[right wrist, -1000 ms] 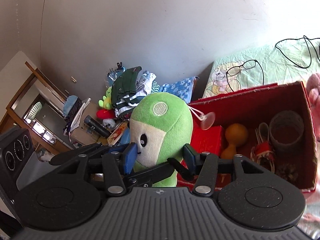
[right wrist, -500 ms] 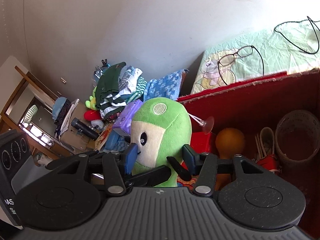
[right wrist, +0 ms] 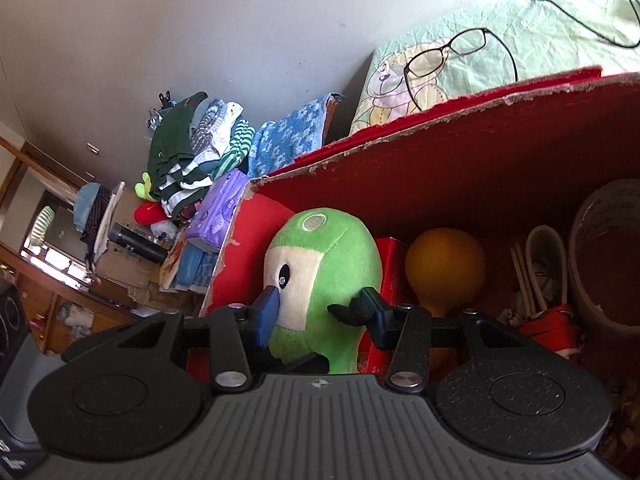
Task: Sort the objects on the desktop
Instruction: 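Lift the green-and-white plush with the right gripper and carry it to the red box, then lower the green-and-white plush into the red box and open the right gripper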
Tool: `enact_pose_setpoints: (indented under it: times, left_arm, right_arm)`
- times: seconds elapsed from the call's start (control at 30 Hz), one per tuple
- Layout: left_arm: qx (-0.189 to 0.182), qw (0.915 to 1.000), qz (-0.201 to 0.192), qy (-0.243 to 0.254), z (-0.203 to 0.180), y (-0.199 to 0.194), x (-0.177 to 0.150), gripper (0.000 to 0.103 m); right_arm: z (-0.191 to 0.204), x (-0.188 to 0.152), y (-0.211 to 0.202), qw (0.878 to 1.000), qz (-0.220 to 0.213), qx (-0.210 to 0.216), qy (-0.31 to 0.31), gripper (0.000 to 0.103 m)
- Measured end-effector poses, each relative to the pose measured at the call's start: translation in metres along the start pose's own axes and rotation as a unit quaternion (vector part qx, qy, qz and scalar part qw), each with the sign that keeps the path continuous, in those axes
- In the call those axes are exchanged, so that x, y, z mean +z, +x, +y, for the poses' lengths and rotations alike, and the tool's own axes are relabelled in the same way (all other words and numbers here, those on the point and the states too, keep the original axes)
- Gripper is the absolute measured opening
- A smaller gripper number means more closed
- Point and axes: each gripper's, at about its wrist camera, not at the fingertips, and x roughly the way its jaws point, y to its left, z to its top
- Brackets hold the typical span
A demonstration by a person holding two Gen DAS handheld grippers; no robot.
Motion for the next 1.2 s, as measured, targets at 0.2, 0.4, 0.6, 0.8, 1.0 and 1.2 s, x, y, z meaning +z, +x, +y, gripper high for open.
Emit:
enact_pose_setpoints:
  times: [0.2,0.4,0.6,0.8,1.0,1.2]
  left_arm:
    - [0.005,0.9999,-0.009,0.012,-0.003,-0.017,-0.006,0.068]
    - [-0.058,0.9978,-0.033,-0.001,-0.003,-0.035,-0.006,0.068]
    - [-0.080,0.9966,-0.013,-0.016,-0.009,-0.015,-0.005,0.070]
    - [-0.087,0.9960,-0.013,-0.017,-0.007,-0.012,-0.007,0.074]
    - [-0.086,0.9960,-0.011,-0.020,-0.003,-0.012,-0.008,0.067]
    - [-0.082,0.9965,-0.011,-0.011,-0.004,-0.013,-0.011,0.067]
  right_arm:
    - [-0.006,0.000,0.001,1.000,0.013,0.013,0.014,0.049]
    - [-0.010,0.003,0.010,0.997,0.057,0.037,0.024,0.048]
    - [-0.010,0.002,0.010,0.997,0.067,0.041,0.028,0.052]
    - [-0.009,0.003,0.010,0.997,0.063,0.043,0.026,0.053]
    - [-0.022,0.001,-0.001,0.996,0.009,0.058,0.065,0.063]
    - [-0.023,0.002,0.000,0.995,0.001,0.038,0.093,0.048]
